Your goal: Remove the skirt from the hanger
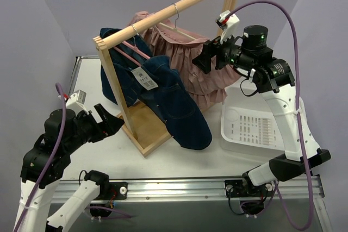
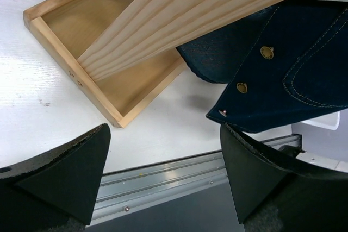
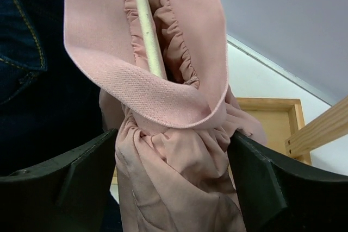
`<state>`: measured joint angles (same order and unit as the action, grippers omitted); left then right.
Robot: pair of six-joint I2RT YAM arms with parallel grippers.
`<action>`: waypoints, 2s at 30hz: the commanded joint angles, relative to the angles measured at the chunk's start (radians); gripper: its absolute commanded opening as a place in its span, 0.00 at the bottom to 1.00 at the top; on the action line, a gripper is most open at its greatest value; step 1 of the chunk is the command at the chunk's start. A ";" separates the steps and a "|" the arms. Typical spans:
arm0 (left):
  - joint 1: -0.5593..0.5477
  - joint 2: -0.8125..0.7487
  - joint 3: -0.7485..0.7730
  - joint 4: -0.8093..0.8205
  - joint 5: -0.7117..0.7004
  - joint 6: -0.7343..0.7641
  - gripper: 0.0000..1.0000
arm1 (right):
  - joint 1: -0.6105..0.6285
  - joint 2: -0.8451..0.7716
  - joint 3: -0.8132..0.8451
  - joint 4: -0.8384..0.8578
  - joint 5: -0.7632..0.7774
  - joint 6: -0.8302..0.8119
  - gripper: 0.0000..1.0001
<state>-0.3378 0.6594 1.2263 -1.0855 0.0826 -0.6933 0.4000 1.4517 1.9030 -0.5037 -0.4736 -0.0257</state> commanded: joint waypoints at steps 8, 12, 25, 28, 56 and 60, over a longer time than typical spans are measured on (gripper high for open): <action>-0.041 0.082 0.098 0.082 0.034 0.112 0.91 | -0.001 0.050 0.031 0.062 -0.155 -0.126 0.63; -0.058 0.085 0.076 0.087 0.037 0.127 0.91 | -0.004 0.067 0.025 0.115 -0.178 -0.114 0.33; -0.079 0.108 0.073 0.122 0.048 0.153 0.86 | -0.009 0.004 -0.054 0.264 -0.070 -0.053 0.00; -0.079 0.111 0.073 0.133 0.060 0.144 0.84 | -0.012 -0.022 -0.082 0.313 -0.046 -0.026 0.00; -0.079 0.149 0.062 0.348 0.249 0.087 0.81 | -0.013 -0.119 -0.154 0.419 -0.048 0.049 0.00; -0.082 0.151 0.059 0.418 0.331 0.080 0.81 | -0.013 -0.146 -0.179 0.433 -0.049 0.049 0.00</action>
<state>-0.4118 0.8066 1.2884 -0.7929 0.3199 -0.6006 0.3912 1.3743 1.7226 -0.2314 -0.5213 0.0265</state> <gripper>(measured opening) 0.807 0.059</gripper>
